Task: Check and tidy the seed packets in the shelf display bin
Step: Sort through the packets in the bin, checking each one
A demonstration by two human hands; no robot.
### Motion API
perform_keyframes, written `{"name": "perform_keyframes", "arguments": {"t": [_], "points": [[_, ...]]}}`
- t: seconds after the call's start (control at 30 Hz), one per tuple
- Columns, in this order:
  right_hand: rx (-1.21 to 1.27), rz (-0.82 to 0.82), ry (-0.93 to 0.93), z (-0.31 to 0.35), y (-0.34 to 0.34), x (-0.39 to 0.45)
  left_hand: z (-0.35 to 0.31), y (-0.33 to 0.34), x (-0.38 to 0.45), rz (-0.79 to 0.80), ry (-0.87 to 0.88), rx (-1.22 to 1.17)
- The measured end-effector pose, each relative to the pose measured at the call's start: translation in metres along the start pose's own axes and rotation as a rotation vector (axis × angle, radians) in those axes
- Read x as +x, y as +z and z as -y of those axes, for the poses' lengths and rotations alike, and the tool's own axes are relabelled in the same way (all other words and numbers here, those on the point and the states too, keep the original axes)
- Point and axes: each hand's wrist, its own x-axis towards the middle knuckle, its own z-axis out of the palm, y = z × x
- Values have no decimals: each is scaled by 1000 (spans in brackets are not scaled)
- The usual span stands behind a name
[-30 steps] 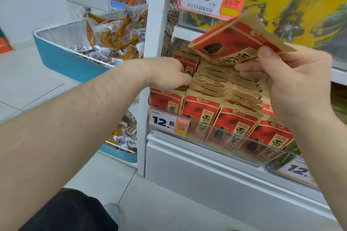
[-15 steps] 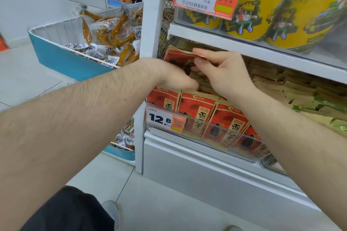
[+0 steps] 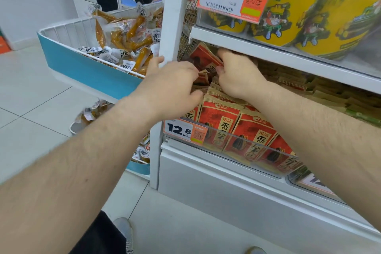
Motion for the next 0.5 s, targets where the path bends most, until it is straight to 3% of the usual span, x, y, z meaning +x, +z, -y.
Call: {"name": "perform_keyframes", "arguments": {"t": [0.13, 0.2, 0.33, 0.5], "points": [[-120, 34, -53, 10, -9, -3, 12, 7, -26, -625, -1, -157], [-203, 48, -87, 17, -12, -6, 15, 5, -33, -806, -21, -220], [-302, 114, -118, 31, -12, -7, 21, 6, -41, -941, -113, -429], [-66, 290, 130, 23, -5, 29, 21, 7, -45, -956, -151, -620]]}}
